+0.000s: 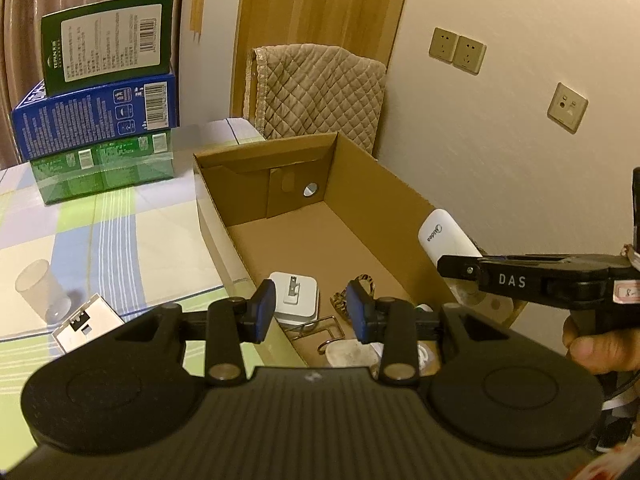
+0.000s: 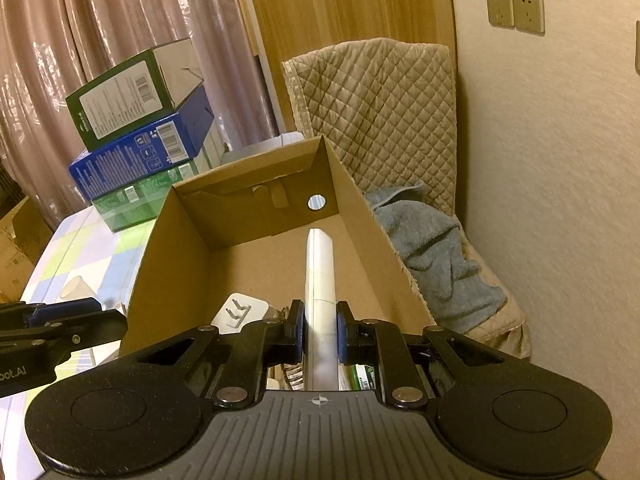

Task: Organize rigid objects
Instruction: 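Open the left tool to drop the plug while the right tool releases the remote, then move both open tools back toward the white tray and clear cup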

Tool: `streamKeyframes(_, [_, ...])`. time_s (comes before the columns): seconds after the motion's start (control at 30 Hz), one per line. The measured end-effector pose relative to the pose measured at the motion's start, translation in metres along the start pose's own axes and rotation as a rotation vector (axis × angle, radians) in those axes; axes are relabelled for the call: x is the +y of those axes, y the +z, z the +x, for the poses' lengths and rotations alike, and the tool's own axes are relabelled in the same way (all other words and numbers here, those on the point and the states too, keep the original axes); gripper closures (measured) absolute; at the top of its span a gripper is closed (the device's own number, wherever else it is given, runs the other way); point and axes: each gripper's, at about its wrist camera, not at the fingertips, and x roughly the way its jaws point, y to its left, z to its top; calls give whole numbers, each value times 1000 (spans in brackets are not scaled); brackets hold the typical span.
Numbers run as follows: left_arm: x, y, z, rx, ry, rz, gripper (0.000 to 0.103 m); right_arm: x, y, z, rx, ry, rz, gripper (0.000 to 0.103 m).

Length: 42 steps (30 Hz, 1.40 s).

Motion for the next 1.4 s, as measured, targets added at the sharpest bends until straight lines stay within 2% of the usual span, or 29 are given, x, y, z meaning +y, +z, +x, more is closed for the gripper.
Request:
streamKeyframes(0.27, [7,-5,-1,4,6,-17,70,2,0,3,5,9,1,91])
streamKeyframes(0.53, [15,-7,-12,-11,17,-28,70,9,7,-11,-35,23,4,91])
streamKeyframes(0.93, [51,-24,-65,-44,78,-80,69,51,1,-60,-99,105,4,91])
streamKeyframes(1.13, [85,-49,-107,-56,150,-120,68,86,-7,-78,-109,152,-44,91])
streamKeyframes(1.4, [135,-79,-158,-69,266,-178,58,126,-21,-86,-100,193,-95,87])
